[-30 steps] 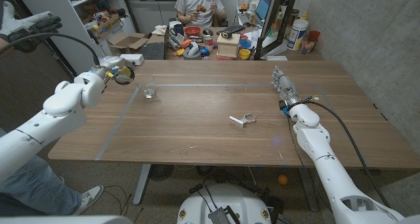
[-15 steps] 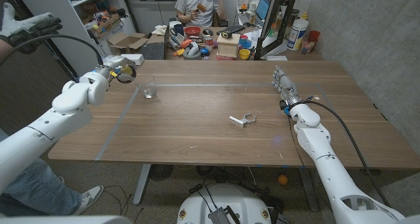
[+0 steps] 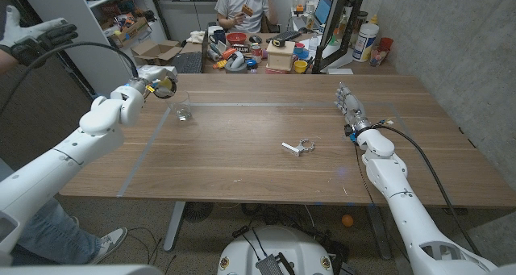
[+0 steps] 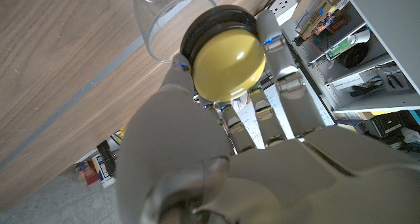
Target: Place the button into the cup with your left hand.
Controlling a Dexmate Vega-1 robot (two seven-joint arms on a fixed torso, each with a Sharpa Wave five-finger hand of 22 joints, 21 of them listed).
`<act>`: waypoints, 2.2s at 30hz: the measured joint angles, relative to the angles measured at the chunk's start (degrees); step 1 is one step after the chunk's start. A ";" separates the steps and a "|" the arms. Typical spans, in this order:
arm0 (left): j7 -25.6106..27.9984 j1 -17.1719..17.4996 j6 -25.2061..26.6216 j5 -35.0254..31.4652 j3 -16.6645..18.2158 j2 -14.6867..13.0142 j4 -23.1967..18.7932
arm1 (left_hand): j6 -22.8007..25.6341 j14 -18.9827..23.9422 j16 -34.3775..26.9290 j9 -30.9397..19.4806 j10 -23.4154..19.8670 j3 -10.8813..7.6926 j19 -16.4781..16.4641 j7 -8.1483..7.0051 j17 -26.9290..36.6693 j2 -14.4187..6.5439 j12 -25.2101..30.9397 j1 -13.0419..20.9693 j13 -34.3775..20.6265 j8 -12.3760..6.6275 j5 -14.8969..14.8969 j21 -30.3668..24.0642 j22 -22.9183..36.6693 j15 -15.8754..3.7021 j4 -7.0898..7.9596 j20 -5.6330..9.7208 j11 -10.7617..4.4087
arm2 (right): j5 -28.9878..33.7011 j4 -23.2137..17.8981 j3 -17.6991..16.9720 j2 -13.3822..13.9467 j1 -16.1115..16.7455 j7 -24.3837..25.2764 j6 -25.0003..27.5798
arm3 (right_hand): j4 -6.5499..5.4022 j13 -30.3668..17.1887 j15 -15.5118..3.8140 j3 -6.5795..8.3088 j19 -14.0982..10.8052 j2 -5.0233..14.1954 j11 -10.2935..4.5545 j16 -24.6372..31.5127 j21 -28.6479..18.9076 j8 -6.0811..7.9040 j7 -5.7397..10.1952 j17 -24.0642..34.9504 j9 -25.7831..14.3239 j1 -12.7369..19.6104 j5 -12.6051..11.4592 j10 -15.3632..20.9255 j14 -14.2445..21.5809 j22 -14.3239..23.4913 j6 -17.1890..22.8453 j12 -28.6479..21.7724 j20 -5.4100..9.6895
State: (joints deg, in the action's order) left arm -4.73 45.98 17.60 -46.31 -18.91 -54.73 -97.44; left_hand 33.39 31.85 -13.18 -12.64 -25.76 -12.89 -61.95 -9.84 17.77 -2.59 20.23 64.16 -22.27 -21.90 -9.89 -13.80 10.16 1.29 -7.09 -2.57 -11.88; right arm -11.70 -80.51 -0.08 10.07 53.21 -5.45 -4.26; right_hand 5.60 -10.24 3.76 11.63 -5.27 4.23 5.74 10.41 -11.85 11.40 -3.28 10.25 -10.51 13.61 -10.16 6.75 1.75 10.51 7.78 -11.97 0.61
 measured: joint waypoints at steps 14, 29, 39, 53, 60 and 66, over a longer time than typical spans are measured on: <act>0.34 -2.12 -0.74 -0.37 -1.00 1.27 2.23 | -0.01 0.32 0.23 0.00 -0.31 -0.14 0.10 0.00 0.00 0.02 -0.12 0.13 0.00 -0.45 -0.09 0.31 -0.04 0.28 0.15 -0.09 -0.30 | -0.02 -0.19 -0.28 0.25 0.23 0.00 0.53 | 0.00 -0.04 0.00 0.00 0.00 0.00 0.00 0.00 0.00 0.00 0.00 0.00 0.00 0.00 0.00 0.00 0.00 0.00 0.00 0.00 0.00; 0.88 -5.34 -1.99 -0.51 -3.36 3.35 6.42 | -0.01 0.32 -0.04 0.14 -0.84 -0.13 0.18 0.00 0.00 0.02 -0.18 0.13 -0.20 -0.45 -0.12 0.73 -0.04 0.28 0.16 -0.02 -0.22 | 0.09 0.25 -0.36 0.36 -0.16 -0.14 0.73 | 0.00 -0.04 0.00 0.00 0.00 0.00 0.00 0.00 0.00 0.00 0.00 0.00 0.00 0.00 0.00 0.00 0.00 0.00 0.00 0.00 0.00; 1.74 -6.51 -3.38 -0.98 -4.77 4.75 8.06 | 0.30 0.31 -0.03 0.19 -0.84 -0.16 0.18 -0.31 0.00 0.02 -0.18 0.13 -0.20 -0.45 -0.09 0.73 -0.03 0.27 0.12 -0.02 -0.22 | 0.06 0.91 -0.79 0.60 -0.60 -0.51 0.50 | 0.00 -0.03 0.00 0.00 0.00 0.00 0.00 0.00 0.00 0.00 0.00 0.00 0.00 0.00 0.00 0.00 0.00 0.00 0.00 0.00 0.00; 2.25 -5.50 -3.30 -0.12 -5.06 5.42 8.11 | 0.61 -0.40 1.31 0.27 -0.83 -0.12 1.76 0.01 2.32 0.09 -1.22 0.21 -0.58 -0.44 0.05 1.40 0.00 -0.43 0.15 -0.69 -0.21 | -0.27 1.12 -1.07 0.78 -0.55 -1.10 0.36 | 0.00 -0.02 0.00 0.00 0.00 0.00 0.03 0.00 0.00 0.00 0.00 0.00 0.00 0.00 0.00 0.02 0.00 0.00 0.00 0.00 0.00; 2.66 -4.40 -3.30 1.00 -4.28 5.26 7.53 | 0.36 -1.53 2.25 0.26 -0.49 1.55 4.49 0.20 2.36 -0.08 -2.02 0.63 -0.62 -0.43 0.01 2.57 -0.06 -1.57 1.48 -1.78 -0.19 | -0.32 1.38 -1.09 0.79 -0.55 -1.30 0.33 | -0.01 -0.02 -0.09 0.01 -0.04 0.00 0.21 0.00 0.00 0.00 0.00 0.00 0.00 0.00 0.00 0.22 0.53 0.00 0.42 0.00 0.04; 3.44 -3.49 -3.22 1.37 -3.81 4.81 7.04 | -1.55 -0.53 2.30 0.29 0.17 4.51 12.26 -0.61 1.07 2.05 -3.34 -6.87 -0.30 0.85 -2.00 3.72 -0.08 -4.37 4.30 -3.31 -0.07 | -0.35 1.55 -1.01 0.73 -0.55 -1.46 0.32 | -0.01 -0.02 -0.09 0.01 -0.42 0.00 0.01 0.00 0.00 0.00 0.00 0.00 0.00 0.00 0.00 0.43 0.53 0.00 0.42 0.00 0.42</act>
State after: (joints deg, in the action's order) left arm -1.28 42.49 14.37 -44.95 -22.72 -49.91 -90.41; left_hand 31.84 31.33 -10.88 -12.35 -25.59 -8.38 -49.69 -10.45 18.84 -0.54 16.89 57.29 -22.57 -21.04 -11.89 -10.08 10.09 -3.08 -2.79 -5.88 -11.94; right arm -12.05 -78.96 -1.09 10.80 52.66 -6.91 -3.94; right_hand 5.60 -10.26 3.67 11.64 -5.68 4.23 5.74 10.41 -11.85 11.40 -3.28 10.25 -10.51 13.61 -10.16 7.17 2.27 10.51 8.20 -11.97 1.03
